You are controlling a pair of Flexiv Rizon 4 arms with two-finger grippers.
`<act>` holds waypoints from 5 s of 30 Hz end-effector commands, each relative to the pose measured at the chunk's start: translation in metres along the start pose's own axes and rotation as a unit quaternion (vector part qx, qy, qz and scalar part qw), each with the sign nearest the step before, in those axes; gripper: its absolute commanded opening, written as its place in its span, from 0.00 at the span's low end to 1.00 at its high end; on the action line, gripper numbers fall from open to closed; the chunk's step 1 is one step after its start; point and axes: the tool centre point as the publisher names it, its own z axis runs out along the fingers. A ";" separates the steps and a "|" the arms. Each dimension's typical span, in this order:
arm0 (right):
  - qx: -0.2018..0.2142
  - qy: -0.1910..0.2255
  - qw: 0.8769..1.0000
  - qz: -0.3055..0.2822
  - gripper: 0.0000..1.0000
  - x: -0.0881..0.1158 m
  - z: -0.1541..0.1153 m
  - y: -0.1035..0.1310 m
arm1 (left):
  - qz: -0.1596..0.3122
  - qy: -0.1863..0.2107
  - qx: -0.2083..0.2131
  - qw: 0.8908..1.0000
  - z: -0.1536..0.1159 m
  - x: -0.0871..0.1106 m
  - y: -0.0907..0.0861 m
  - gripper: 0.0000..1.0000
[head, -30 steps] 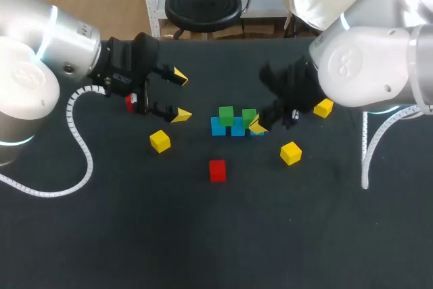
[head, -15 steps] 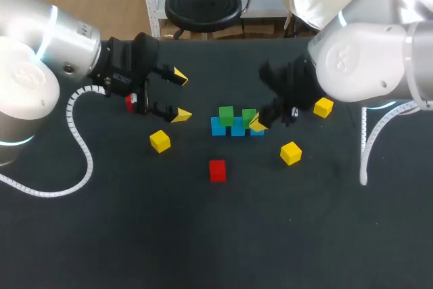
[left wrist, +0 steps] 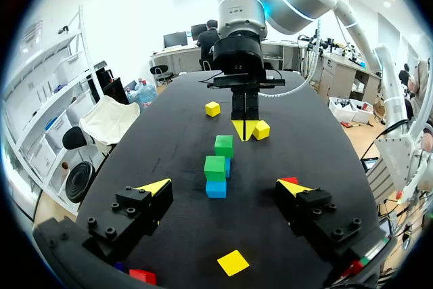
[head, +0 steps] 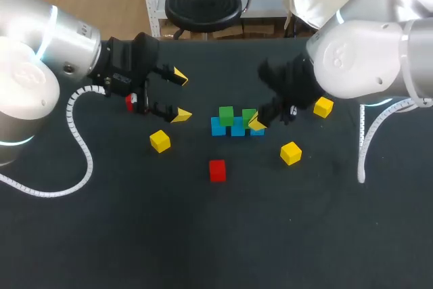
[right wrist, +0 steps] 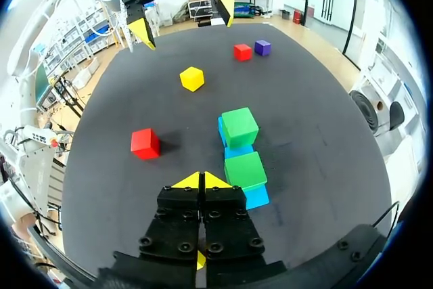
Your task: Place the blue cubes, place green cubes on the blue cubes, place the yellow cubes on the green cubes, then place the red cubes on the yellow cubes, and place purple cube on the red cubes.
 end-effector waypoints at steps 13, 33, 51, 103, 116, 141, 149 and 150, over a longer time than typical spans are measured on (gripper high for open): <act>0.003 -0.004 1.000 0.007 0.00 0.001 0.002 -0.007 | 0.002 -0.003 -0.001 1.000 0.000 0.002 -0.001 1.00; 0.006 -0.004 1.000 0.011 0.00 -0.001 0.004 -0.017 | 0.002 -0.003 -0.001 1.000 0.000 0.002 -0.001 1.00; 0.003 -0.004 1.000 0.009 0.00 -0.004 0.006 -0.015 | 0.002 -0.003 -0.001 1.000 0.000 0.002 -0.001 1.00; 0.020 -0.075 0.995 -0.059 1.00 -0.012 -0.058 0.003 | 0.002 -0.003 -0.001 1.000 0.000 0.002 -0.001 1.00; -0.079 -0.097 0.985 -0.116 1.00 -0.004 -0.054 -0.008 | 0.002 -0.003 -0.001 1.000 0.000 0.002 -0.001 1.00; -0.108 -0.045 0.988 -0.105 1.00 -0.014 -0.018 -0.026 | 0.002 -0.003 -0.001 1.000 0.000 0.002 -0.001 1.00; -0.112 -0.041 0.987 -0.106 1.00 -0.015 -0.012 -0.028 | 0.002 -0.003 -0.001 1.000 0.000 0.002 -0.001 1.00; -0.112 -0.039 0.987 -0.106 1.00 -0.015 -0.011 -0.028 | 0.002 -0.003 -0.001 1.000 0.000 0.002 -0.001 1.00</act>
